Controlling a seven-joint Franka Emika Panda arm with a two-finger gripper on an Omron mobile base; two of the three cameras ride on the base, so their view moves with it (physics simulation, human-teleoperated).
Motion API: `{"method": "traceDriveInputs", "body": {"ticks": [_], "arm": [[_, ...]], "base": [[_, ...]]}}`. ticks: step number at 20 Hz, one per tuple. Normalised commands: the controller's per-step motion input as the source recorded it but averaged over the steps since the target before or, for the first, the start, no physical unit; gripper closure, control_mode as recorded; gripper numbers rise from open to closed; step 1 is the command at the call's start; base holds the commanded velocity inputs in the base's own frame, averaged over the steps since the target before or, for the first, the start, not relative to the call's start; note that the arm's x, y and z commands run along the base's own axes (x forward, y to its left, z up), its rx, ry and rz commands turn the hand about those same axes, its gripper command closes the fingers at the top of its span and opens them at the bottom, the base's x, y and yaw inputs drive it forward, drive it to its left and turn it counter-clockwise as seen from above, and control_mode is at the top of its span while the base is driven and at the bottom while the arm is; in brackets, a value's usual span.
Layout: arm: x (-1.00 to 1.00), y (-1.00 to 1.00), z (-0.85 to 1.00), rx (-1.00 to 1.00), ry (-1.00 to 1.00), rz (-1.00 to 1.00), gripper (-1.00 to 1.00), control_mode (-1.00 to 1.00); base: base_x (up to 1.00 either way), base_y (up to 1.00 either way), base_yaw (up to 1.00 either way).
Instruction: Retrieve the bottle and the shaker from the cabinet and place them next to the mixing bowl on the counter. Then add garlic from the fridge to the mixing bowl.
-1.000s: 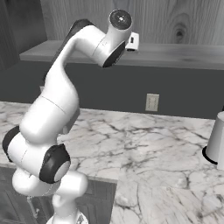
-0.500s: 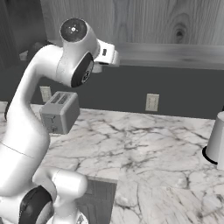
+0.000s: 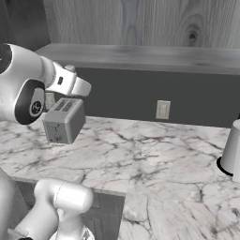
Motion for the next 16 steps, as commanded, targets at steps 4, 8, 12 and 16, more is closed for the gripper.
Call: {"method": "traceDriveInputs", "body": {"ticks": [4,8,12,16], "arm": [[-0.99,0.08,0.09,0.14,-0.09,0.00,1.00,-1.00],[-0.76,0.02,0.03,0.08,-0.01,0.09,1.00,-1.00],[-0.12,0.01,0.00,0.00,0.00,0.06,1.00,-1.00],[0.00,0.00,0.00,0.00,0.00,0.00,1.00,-1.00]], "base": [[0.00,0.00,0.00],[0.00,0.00,0.00],[0.00,0.00,0.00],[0.00,0.00,0.00]]}}
